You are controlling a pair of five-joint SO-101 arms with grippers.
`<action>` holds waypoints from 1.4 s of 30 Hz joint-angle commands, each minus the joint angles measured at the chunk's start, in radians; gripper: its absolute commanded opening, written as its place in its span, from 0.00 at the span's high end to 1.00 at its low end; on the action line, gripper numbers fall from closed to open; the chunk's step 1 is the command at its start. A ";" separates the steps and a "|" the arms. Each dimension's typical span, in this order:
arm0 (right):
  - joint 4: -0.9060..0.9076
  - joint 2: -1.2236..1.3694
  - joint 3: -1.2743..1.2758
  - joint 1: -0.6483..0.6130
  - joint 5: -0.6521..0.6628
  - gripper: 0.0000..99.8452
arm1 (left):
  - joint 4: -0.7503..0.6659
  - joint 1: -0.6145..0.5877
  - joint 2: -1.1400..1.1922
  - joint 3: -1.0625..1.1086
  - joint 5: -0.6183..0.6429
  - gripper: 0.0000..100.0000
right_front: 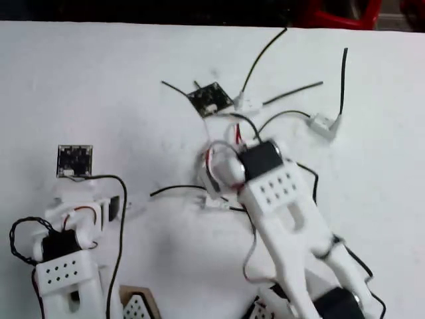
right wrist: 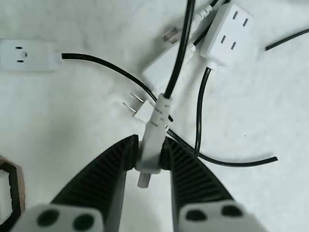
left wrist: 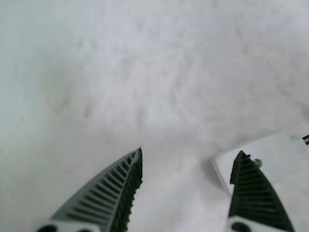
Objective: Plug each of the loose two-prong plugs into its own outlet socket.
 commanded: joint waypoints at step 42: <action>-0.814 -0.739 0.864 -0.257 0.002 0.98 | -0.064 0.697 -0.074 -0.298 0.284 0.71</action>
